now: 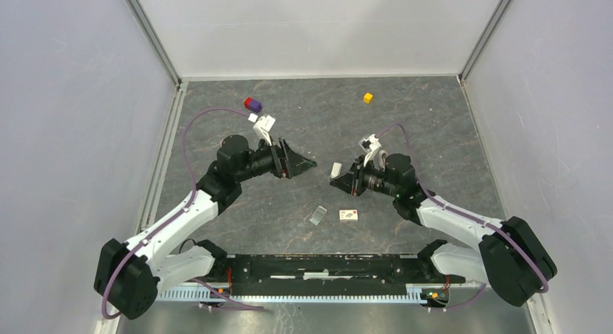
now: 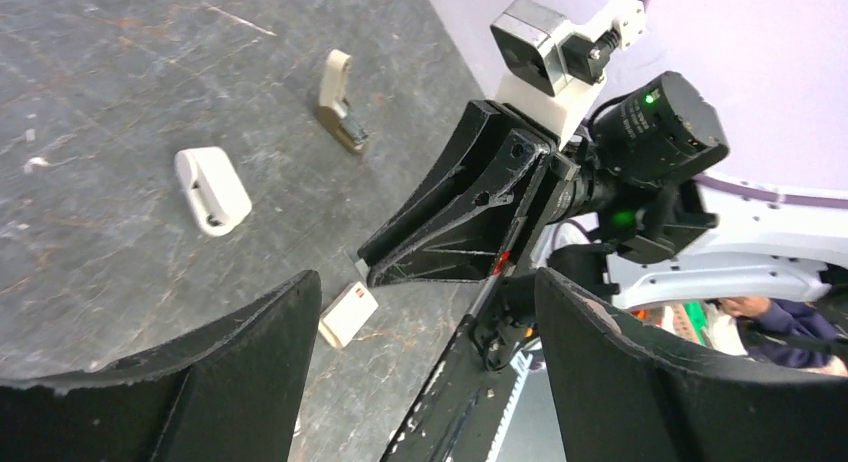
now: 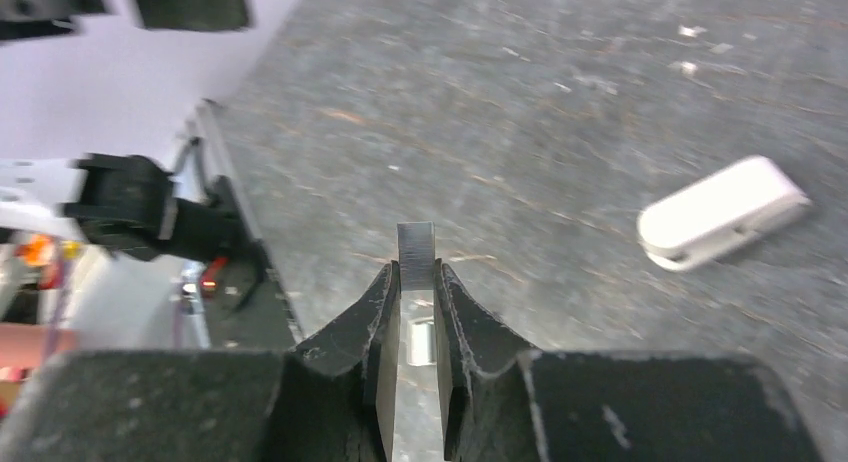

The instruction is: Load the staples into the stapler

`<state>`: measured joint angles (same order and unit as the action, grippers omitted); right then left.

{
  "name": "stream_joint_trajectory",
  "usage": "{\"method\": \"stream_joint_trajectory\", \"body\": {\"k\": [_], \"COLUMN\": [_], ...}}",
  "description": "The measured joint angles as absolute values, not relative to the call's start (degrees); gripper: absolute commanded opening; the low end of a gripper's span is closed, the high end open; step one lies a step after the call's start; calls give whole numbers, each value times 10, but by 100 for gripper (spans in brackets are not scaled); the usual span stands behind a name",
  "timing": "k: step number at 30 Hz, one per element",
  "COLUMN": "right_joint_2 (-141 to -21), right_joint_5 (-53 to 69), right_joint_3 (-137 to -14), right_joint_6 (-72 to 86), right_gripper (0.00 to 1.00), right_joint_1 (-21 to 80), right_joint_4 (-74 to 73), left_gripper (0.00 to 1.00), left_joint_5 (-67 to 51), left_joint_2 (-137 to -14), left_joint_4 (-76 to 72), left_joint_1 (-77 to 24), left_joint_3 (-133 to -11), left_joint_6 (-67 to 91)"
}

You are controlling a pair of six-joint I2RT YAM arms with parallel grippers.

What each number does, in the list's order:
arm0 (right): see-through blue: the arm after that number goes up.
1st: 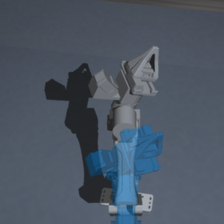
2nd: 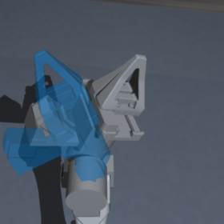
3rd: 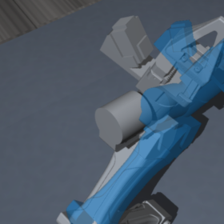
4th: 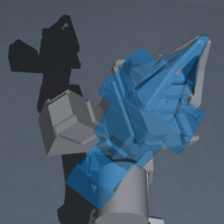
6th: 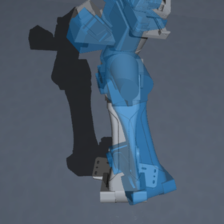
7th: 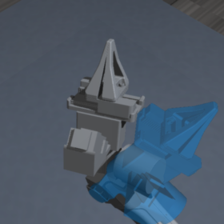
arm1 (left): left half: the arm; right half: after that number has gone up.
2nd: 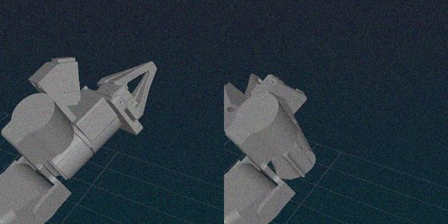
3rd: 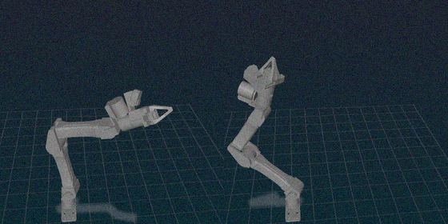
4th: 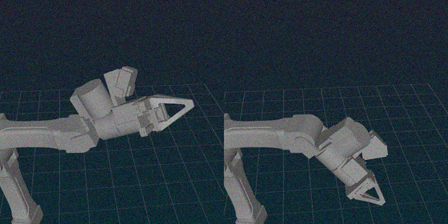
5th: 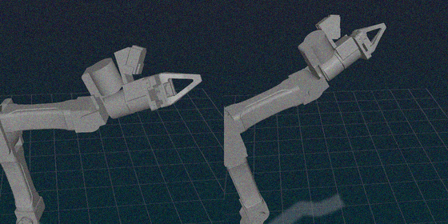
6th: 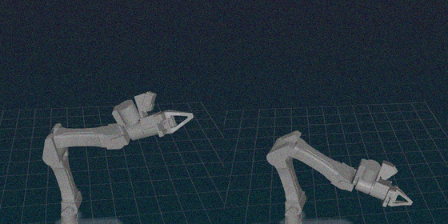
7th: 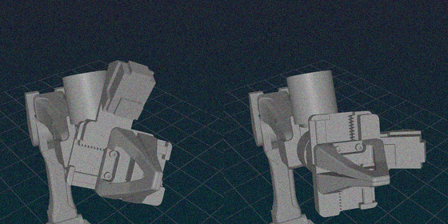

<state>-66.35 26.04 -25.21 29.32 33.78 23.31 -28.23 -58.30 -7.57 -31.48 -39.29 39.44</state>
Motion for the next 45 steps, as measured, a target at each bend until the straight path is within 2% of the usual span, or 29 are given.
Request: {"method": "stream_joint_trajectory", "body": {"k": [3,9,13,23,38,45], "right_joint_2": [-664,-675,-676,-676,-676,-683], "right_joint_5": [311,375,387,386,385,383], "right_joint_3": [-231,-216,-211,-203,-202,-194], "right_joint_6": [359,477,524,560,579,586], "right_gripper": [22,23,23,24,24,24], "right_joint_1": [331,329,329,329,329,329], "right_joint_4": [321,489,552,589,607,620], "left_gripper": [82,71,70,70,48,50], "left_joint_5": [-306,-338,-353,-369,-379,-380], "left_joint_2": [-602,-650,-674,-678,-698,-698], "left_joint_4": [-140,-240,-294,-391,-436,-442], "left_joint_1": [-315,-315,-315,-332,-351,-353], "left_joint_3": [-379,-365,-343,-314,-314,-307], "left_joint_6": [418,460,496,532,535,535]}}
